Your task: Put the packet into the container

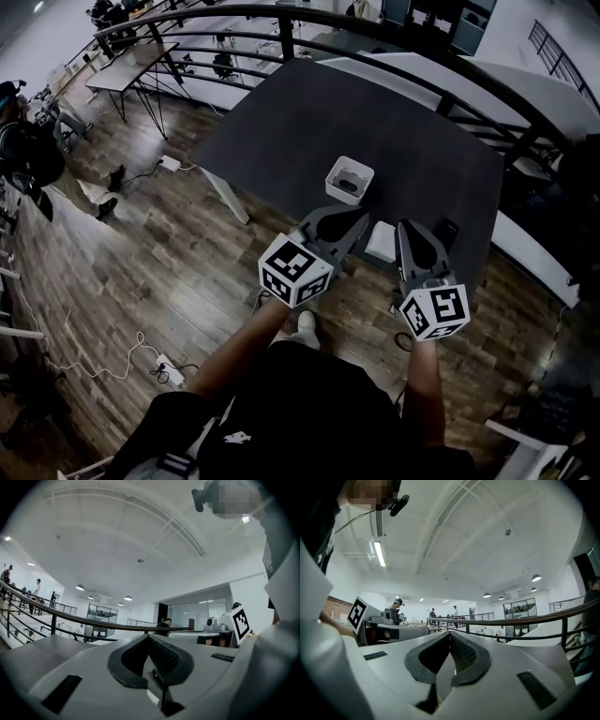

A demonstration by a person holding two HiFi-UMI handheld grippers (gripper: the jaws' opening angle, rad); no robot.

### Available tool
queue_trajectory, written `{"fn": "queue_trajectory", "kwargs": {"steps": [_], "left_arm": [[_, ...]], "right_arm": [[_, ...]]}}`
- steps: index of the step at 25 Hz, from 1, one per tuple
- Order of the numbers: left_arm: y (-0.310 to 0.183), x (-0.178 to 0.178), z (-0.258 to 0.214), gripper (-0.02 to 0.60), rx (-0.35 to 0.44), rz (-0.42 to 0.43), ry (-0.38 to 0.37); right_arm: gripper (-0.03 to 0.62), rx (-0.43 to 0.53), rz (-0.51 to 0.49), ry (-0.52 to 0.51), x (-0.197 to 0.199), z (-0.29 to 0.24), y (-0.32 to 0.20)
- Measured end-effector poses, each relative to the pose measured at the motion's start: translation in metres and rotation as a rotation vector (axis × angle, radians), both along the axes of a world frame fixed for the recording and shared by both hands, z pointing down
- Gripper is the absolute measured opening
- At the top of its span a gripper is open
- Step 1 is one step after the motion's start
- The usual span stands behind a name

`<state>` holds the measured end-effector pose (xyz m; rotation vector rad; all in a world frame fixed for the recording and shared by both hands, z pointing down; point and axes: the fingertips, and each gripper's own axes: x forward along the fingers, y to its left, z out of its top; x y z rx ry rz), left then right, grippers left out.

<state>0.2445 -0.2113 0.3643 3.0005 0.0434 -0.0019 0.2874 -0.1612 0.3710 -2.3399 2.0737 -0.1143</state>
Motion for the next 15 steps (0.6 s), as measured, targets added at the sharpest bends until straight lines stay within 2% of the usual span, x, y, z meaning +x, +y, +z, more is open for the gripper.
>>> {"fn": "queue_trajectory", "kwargs": {"steps": [8,12,15], "left_arm": [[-0.047,0.019,0.009,0.005,-0.032,0.047,0.000],[-0.059,0.032,0.014,0.005,-0.104,0.072,0.013],[-0.060,0.044,0.022,0.005,-0.101,0.075,0.001]], "right_arm": [[0.003,-0.014,0.043,0.000,0.014,0.008,-0.045],[0.003,-0.049,0.003,-0.008,0.020,0.019,-0.054],[0.003,-0.075,0.000,-0.012,0.034,0.025,-0.057]]}}
